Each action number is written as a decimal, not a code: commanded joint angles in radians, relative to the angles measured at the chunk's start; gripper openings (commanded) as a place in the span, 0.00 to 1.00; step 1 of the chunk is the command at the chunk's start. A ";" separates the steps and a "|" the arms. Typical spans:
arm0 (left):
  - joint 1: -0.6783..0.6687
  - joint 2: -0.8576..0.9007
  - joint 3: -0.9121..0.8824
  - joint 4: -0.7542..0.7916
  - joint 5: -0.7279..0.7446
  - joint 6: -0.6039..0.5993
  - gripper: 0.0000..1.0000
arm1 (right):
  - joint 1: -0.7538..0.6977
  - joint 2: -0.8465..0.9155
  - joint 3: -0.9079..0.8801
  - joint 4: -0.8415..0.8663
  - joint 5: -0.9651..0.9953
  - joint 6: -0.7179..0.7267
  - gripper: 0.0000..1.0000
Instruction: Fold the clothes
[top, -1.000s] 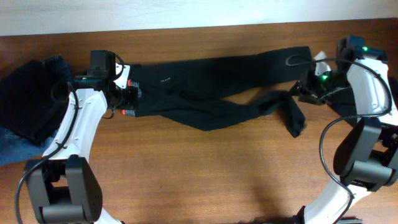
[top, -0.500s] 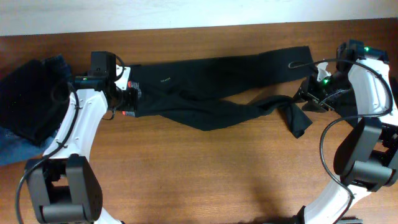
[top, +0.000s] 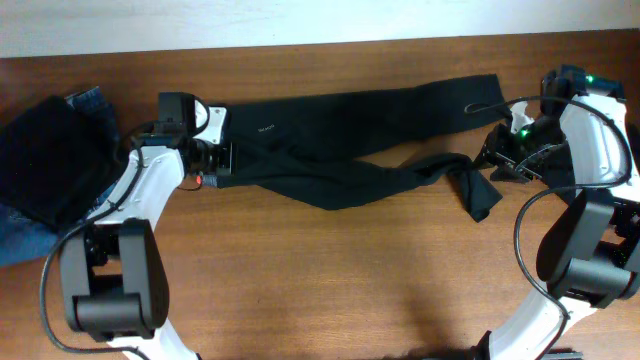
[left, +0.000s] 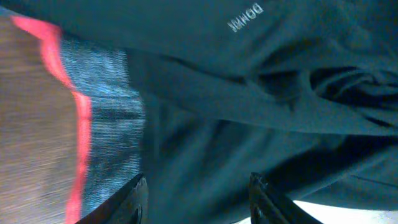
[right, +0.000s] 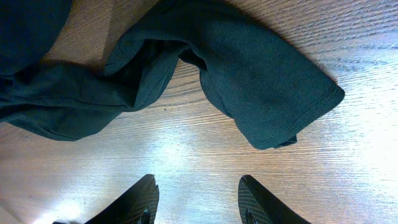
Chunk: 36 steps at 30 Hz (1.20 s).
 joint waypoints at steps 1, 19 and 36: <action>-0.016 0.063 -0.012 -0.031 0.074 -0.002 0.51 | 0.004 -0.002 0.006 -0.004 0.010 -0.014 0.47; 0.009 0.200 -0.012 -0.463 -0.435 -0.081 0.22 | 0.004 -0.002 0.006 -0.088 0.067 -0.100 0.47; 0.012 0.200 -0.012 -0.397 -0.329 -0.081 0.18 | 0.058 -0.002 -0.263 0.071 0.220 -0.175 0.48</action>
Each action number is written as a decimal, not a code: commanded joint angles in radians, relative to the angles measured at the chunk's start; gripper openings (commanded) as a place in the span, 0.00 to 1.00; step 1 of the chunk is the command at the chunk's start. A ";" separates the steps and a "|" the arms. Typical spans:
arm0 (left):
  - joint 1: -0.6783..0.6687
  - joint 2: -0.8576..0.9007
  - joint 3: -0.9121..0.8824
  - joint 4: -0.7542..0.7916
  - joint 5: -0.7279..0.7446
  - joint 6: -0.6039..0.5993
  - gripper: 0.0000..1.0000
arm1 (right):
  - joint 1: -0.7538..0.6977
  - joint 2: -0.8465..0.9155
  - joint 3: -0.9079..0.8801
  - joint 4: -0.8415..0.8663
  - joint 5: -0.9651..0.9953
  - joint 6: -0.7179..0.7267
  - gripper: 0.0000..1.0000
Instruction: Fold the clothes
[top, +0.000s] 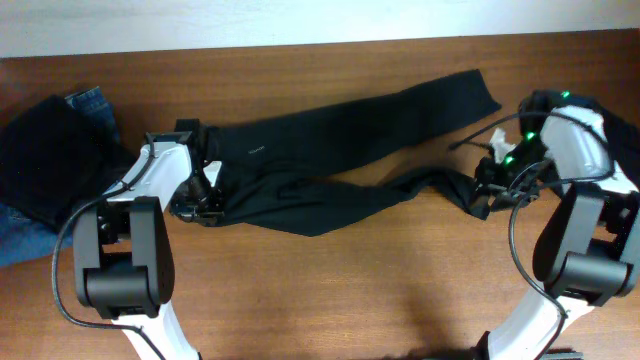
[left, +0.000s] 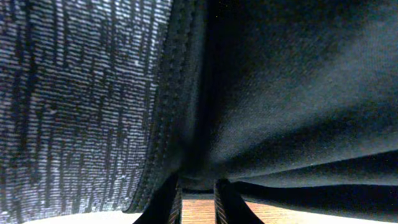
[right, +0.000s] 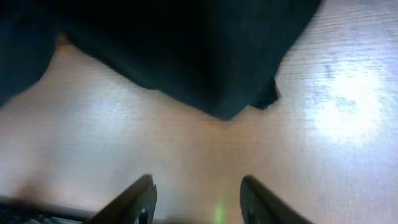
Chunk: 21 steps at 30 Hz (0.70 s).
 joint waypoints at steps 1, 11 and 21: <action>0.016 0.074 -0.039 0.063 -0.024 -0.021 0.18 | 0.026 -0.004 -0.120 0.106 0.058 -0.019 0.49; 0.016 0.074 -0.039 0.079 -0.023 -0.021 0.18 | 0.072 -0.004 -0.272 0.452 0.205 0.005 0.49; 0.016 0.074 -0.039 0.094 -0.023 -0.021 0.19 | 0.080 -0.010 -0.272 0.447 0.259 0.042 0.24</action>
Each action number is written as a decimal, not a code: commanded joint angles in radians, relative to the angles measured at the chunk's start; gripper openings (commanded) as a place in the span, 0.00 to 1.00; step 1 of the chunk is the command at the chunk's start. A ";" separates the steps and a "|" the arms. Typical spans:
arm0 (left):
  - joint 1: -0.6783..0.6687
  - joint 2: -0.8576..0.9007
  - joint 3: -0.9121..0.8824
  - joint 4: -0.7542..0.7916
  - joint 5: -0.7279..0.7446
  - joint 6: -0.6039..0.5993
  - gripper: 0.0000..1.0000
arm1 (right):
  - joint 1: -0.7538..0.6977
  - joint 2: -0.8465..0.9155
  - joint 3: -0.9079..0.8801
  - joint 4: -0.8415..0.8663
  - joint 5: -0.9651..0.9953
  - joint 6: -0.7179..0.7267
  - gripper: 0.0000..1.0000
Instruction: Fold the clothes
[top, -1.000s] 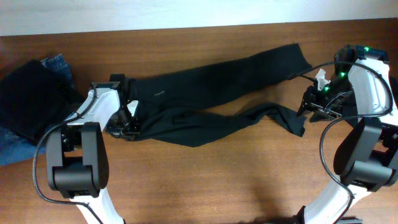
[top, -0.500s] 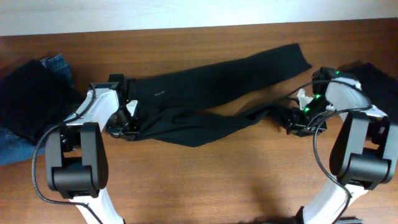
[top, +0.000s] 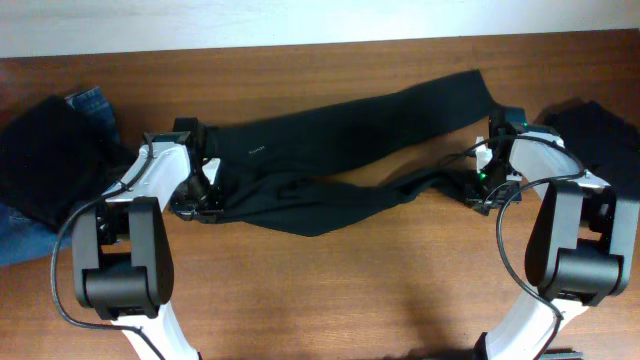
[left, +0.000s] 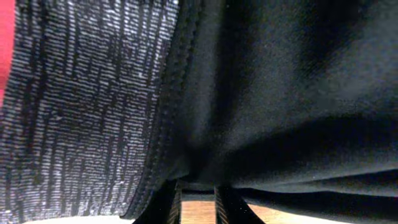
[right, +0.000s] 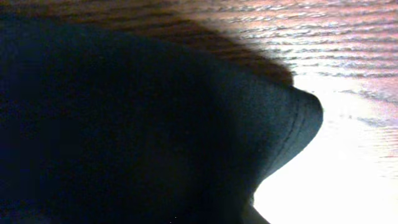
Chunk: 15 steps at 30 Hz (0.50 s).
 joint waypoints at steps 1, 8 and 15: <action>0.011 0.077 -0.038 0.066 -0.027 -0.014 0.19 | 0.000 0.000 -0.021 -0.016 0.032 0.009 0.24; 0.011 0.077 -0.038 0.068 -0.027 -0.014 0.19 | 0.000 -0.045 -0.018 -0.053 0.032 0.009 0.33; 0.011 0.077 -0.038 0.072 -0.027 -0.014 0.19 | 0.000 -0.079 0.043 -0.118 0.031 0.009 0.34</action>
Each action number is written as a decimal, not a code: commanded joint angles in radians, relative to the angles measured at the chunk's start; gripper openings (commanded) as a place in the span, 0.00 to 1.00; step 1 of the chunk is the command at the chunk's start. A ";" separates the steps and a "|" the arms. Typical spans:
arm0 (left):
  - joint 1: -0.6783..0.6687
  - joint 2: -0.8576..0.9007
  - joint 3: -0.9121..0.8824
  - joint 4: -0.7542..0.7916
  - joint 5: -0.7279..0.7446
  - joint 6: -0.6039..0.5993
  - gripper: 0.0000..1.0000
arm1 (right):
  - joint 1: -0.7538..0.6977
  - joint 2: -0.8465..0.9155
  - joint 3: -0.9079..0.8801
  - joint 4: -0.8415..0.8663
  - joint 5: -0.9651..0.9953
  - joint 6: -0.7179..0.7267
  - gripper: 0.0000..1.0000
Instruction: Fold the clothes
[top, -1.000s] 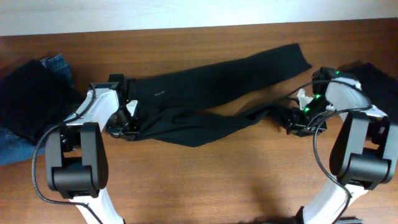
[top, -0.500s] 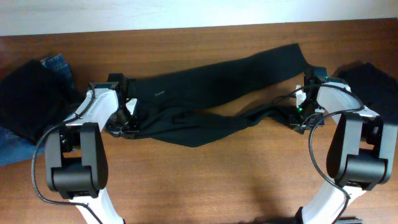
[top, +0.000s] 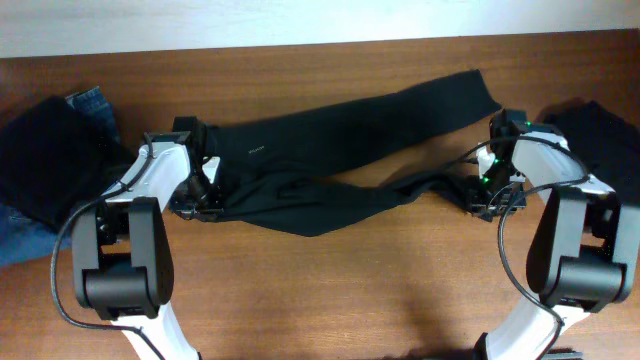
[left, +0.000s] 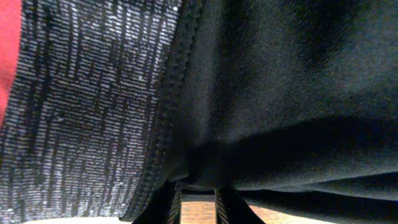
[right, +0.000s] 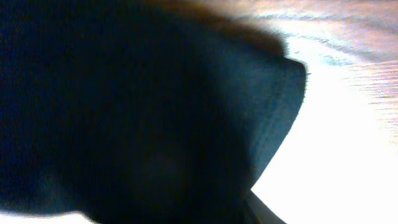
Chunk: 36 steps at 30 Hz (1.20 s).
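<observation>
Black pants (top: 340, 120) lie stretched across the wooden table (top: 330, 290), waistband at the left and both legs running right. My left gripper (top: 197, 207) is shut on the waistband's near corner. In the left wrist view its grey lining (left: 81, 106) and black cloth bunch over the narrow fingertips (left: 176, 202). My right gripper (top: 478, 203) sits at the cuff of the nearer, crumpled leg (top: 420, 185). In the right wrist view that dark cloth (right: 124, 112) fills the jaws, with only one finger (right: 264, 211) showing.
A dark garment (top: 45, 160) on blue jeans (top: 20, 240) is piled at the table's left end. Another dark garment (top: 595, 130) lies at the right edge behind the right arm. The table's far edge (top: 330, 45) runs along the top.
The right gripper has shifted slightly toward the near side with the cuff inside its jaws. The left gripper and the waistband have not moved.
Both grippers were open, the left over the waistband and the right above the loose leg end. Then the left had shut on the waistband corner while the right was still open, lower over the cuff. After that the cuff filled the right jaws, as it does now.
</observation>
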 joint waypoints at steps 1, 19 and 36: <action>0.011 0.078 -0.038 0.060 -0.024 -0.014 0.19 | 0.000 -0.043 0.039 -0.008 0.015 0.009 0.35; 0.011 0.078 -0.038 0.063 -0.025 -0.014 0.19 | 0.000 -0.274 0.066 0.002 -0.093 0.092 0.04; 0.011 0.078 -0.038 0.066 -0.025 -0.014 0.19 | -0.025 -0.413 0.099 -0.124 0.012 0.316 0.06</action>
